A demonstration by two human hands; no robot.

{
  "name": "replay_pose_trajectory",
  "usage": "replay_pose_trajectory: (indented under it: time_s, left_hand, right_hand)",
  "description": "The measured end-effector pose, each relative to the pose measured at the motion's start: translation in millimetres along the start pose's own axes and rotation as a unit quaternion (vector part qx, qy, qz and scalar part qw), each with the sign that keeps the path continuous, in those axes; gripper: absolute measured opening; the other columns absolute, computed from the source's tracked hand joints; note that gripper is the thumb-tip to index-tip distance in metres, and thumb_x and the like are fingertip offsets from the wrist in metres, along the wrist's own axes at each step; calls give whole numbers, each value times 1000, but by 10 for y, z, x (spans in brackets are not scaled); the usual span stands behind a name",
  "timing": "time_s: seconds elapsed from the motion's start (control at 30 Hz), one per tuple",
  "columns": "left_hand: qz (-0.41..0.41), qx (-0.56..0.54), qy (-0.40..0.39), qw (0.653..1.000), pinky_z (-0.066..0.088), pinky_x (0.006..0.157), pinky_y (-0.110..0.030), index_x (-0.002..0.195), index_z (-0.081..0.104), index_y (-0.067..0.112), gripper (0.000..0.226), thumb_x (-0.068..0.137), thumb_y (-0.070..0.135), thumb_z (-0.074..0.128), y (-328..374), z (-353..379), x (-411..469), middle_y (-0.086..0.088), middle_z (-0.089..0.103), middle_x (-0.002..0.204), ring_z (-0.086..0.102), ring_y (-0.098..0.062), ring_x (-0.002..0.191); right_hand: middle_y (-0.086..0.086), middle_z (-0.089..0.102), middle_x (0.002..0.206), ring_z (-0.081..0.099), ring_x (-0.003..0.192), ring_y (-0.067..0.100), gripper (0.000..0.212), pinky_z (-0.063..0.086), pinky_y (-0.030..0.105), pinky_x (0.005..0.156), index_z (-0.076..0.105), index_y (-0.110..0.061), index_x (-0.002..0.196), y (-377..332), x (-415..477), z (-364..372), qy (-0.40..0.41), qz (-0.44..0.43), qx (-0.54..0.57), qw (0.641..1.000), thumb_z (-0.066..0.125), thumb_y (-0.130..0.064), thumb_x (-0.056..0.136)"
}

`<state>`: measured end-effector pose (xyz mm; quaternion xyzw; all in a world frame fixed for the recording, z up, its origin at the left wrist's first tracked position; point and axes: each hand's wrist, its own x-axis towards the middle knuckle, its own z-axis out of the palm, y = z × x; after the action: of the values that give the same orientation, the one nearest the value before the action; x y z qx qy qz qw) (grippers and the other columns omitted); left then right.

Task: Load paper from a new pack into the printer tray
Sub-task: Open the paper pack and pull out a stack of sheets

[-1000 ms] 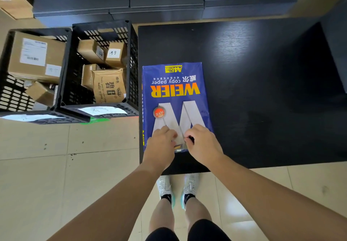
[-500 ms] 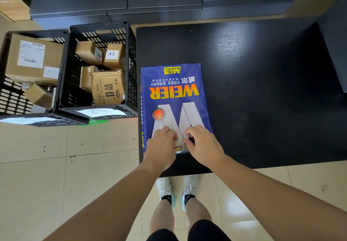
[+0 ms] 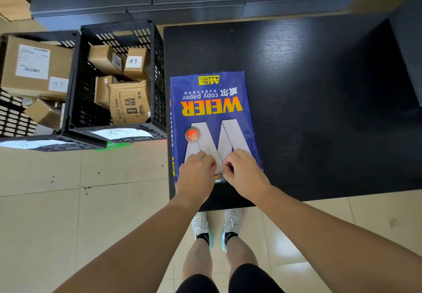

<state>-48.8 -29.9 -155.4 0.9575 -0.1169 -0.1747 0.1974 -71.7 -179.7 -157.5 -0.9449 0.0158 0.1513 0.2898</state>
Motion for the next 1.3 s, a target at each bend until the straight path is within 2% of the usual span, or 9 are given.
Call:
replay_pose_trajectory:
  time_s: [0.17, 0.3, 0.43, 0.6, 0.7, 0.9, 0.97, 1.1, 1.3]
  left_hand:
    - [23, 62, -13, 998, 39, 73, -35, 105, 56, 18, 10, 98, 18, 48, 24, 31, -5, 0, 54, 106, 52, -22, 97]
    - [46, 45, -12, 998, 39, 71, -36, 104, 55, 21, 11, 100, 23, 45, -8, 15, -10, 2, 53, 105, 52, -22, 96]
    - [48, 26, -18, 998, 40, 73, -37, 100, 58, 20, 15, 101, 22, 43, -12, 16, -50, 1, 53, 105, 50, -22, 96]
    - [68, 13, -31, 997, 35, 77, -34, 98, 57, 19, 14, 99, 20, 43, -43, 29, -173, 2, 53, 103, 46, -21, 94]
    - [103, -8, -70, 992, 28, 77, -33, 98, 56, 17, 13, 96, 15, 43, -61, 21, -307, 2, 52, 100, 44, -22, 93]
    - [53, -56, -48, 996, 33, 85, -36, 94, 54, 17, 17, 99, 14, 39, 32, -2, -362, 4, 55, 91, 47, -22, 89]
    - [42, -65, -34, 996, 34, 88, -37, 99, 57, 18, 17, 100, 17, 40, 60, -4, -389, 4, 58, 94, 49, -21, 93]
    - [30, -127, -6, 991, 31, 93, -34, 120, 59, 20, 24, 97, 22, 54, 32, 8, -485, 3, 64, 107, 51, -18, 104]
    - [30, -103, 21, 994, 35, 81, -32, 94, 73, 18, 19, 96, 15, 55, 89, -25, -446, 1, 67, 92, 54, -20, 94]
  right_hand:
    - [-1, 59, 98, 52, 90, 12, 12, 52, 28, 82, 64, -17, 100, 10, -1, -18, -26, -2, -3, 1000, 58, -24, 94]
    - [-2, 60, 100, 53, 91, 13, 13, 51, 31, 86, 63, -19, 102, 6, -27, -27, -30, -12, -15, 999, 55, -27, 96]
    - [-6, 60, 100, 54, 92, 12, 13, 41, 35, 89, 62, -22, 102, -3, -94, -22, -30, -14, -43, 999, 51, -28, 98]
    - [-11, 54, 95, 50, 88, 11, 10, 37, 34, 87, 57, -25, 96, -29, -226, 3, -30, -15, -40, 999, 46, -26, 99]
    - [-9, 52, 94, 48, 86, 12, 9, 38, 39, 90, 52, -24, 94, -27, -339, 6, -41, -24, -33, 998, 44, -25, 98]
    - [-16, 54, 91, 50, 89, 11, 14, 32, 35, 88, 55, -25, 96, -31, -471, 0, -8, -31, 9, 999, 53, -39, 94]
    - [-14, 58, 88, 52, 86, 13, 11, 36, 36, 87, 58, -23, 93, -39, -453, -4, 6, -28, 12, 1000, 55, -34, 96]
    - [-13, 60, 86, 54, 85, 15, 8, 37, 34, 85, 60, -21, 94, -19, -454, 1, 15, -20, 48, 999, 56, -27, 96]
    - [-14, 65, 84, 55, 83, 12, 9, 39, 31, 85, 65, -23, 91, -18, -513, 52, 43, -14, 75, 996, 58, -24, 95]
